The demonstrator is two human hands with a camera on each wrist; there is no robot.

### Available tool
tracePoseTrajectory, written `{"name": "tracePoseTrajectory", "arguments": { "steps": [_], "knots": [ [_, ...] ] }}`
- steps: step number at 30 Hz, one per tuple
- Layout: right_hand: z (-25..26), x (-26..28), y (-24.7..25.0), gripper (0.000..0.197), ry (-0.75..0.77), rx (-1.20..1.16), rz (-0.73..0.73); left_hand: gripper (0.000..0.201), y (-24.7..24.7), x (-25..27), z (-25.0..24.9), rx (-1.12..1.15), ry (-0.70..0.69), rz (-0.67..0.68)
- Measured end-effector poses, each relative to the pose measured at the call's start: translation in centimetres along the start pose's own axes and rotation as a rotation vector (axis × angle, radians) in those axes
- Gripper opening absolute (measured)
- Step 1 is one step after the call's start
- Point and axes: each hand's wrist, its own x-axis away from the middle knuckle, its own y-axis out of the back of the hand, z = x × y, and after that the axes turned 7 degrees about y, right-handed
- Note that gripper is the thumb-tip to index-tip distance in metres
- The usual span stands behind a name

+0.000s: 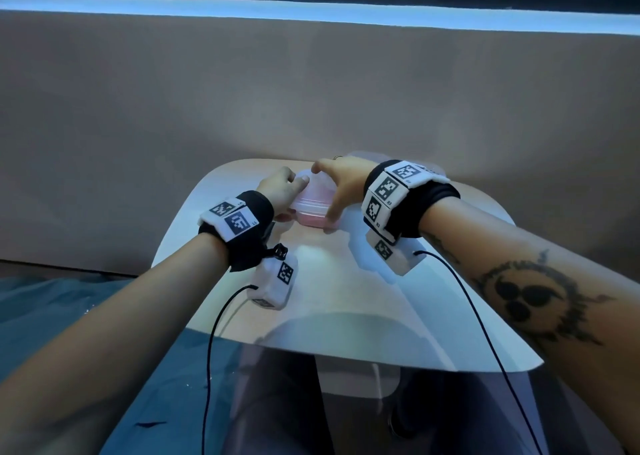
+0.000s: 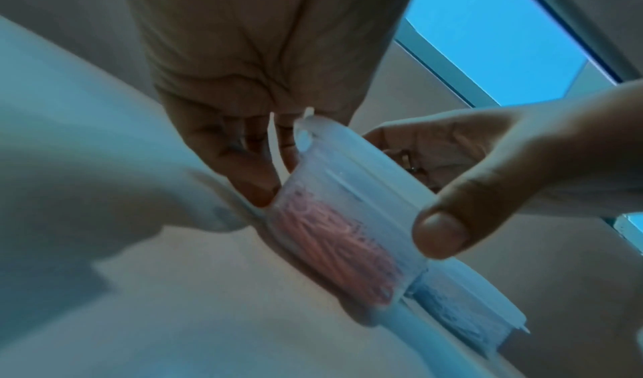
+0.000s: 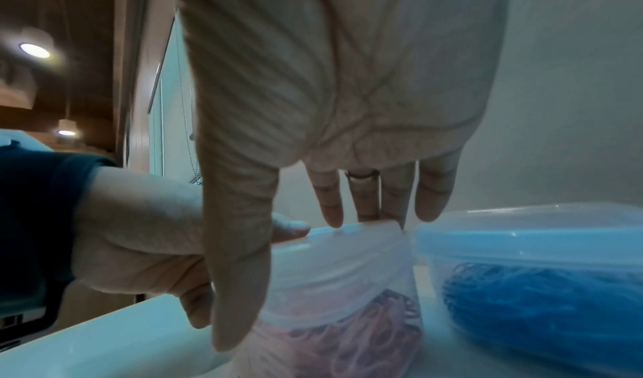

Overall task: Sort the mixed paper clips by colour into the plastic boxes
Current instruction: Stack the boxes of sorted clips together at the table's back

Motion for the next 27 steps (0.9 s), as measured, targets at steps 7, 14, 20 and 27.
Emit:
{"name": "tracePoseTrajectory", "arguments": {
  "steps": [7,14,20,27],
  "knots": [
    [0.2,-0.5,0.0,0.084,0.024,0.129,0.02,0.033,0.1,-0.5,-0.8,0.05,-0.001,0.099],
    [-0.8,0.2,0.0,0.09,0.029,0.302,-0.051,0.018,0.1,-0.8,-1.0,0.113,0.019,0.169],
    [-0.4,0.1,0.3,0.093,0.001,0.262,-0.004,0.013,-0.1,-1.1,-1.0,0.058,0.028,0.146],
    [-0.6,-0.5,0.3,0.087,0.017,0.278,0.006,0.024,-0.4,-1.3,-1.2,-0.038,0.01,0.111]
  ]
}}
